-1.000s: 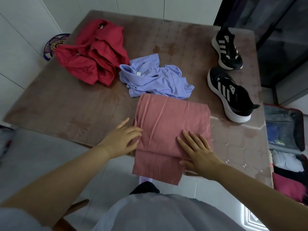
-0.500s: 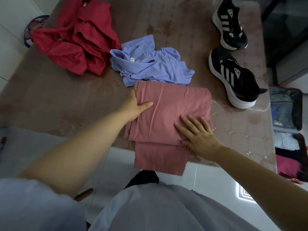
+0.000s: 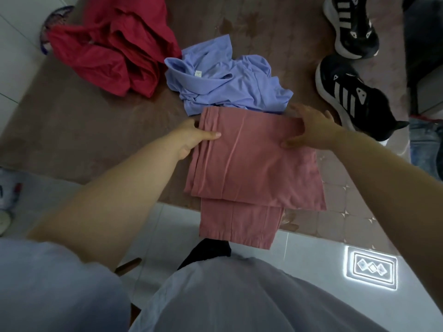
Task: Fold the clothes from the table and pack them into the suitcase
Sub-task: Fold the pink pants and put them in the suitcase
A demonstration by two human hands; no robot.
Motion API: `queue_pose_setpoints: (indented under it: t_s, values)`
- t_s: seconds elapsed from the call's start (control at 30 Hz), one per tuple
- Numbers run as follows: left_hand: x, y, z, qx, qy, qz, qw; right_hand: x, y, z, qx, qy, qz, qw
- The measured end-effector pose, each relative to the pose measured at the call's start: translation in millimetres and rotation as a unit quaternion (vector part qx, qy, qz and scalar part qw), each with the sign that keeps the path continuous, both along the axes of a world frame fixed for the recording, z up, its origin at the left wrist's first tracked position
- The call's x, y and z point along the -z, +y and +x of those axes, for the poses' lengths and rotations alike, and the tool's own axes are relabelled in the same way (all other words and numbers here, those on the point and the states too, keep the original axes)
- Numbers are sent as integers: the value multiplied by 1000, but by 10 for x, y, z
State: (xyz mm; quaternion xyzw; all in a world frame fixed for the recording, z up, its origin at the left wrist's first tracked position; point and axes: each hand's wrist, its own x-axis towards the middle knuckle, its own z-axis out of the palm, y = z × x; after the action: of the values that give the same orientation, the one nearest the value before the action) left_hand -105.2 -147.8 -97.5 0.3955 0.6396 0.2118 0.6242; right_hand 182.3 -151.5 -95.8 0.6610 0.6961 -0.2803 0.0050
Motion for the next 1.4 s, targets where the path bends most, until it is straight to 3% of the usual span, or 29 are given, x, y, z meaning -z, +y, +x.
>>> queue_pose_setpoints:
  t_s: [0.1, 0.2, 0.33, 0.43, 0.57, 0.7, 0.9, 1.0, 1.13, 1.2, 1.3, 1.4]
  values:
    - [6, 54, 3, 10, -5, -17, 1000, 2, 86, -14, -25, -32, -53, 998]
    - [3, 43, 5, 20, -1, -3, 1000, -49, 111, -60, -51, -52, -33, 997]
    - [35, -54, -33, 14, -28, 19, 999, -242, 100, -37, -55, 42, -35, 997]
    - [-3, -103, -77, 15, -41, 31, 999, -419, 107, -32, -112, 34, -25, 993]
    - [-243, -94, -110, 8, -60, 84, 995, -802, 107, -89, -134, -2, 59, 989]
    - [-563, -16, -110, -24, -80, 216, 973, -1210, 80, -141, -125, -17, 195, 973]
    - [-498, -280, -219, 66, 102, 355, 927, -818, -518, -240, -68, -44, 320, 944]
    - [-234, -559, -393, 186, 138, 424, 876, -415, -997, -282, -116, -20, 341, 933]
    - [172, -907, -639, 365, 289, 546, 697, 52, -1565, -260, -159, -59, 331, 928]
    - [354, -1069, -715, 410, 321, 569, 637, 236, -1783, -273, -195, -80, 299, 931]
    - [399, -1177, -771, 416, 337, 583, 611, 335, -1933, -320, -197, -49, 299, 933]
    - [196, -1128, -606, 343, 307, 611, 644, 238, -1805, -486, -147, -19, 310, 939]
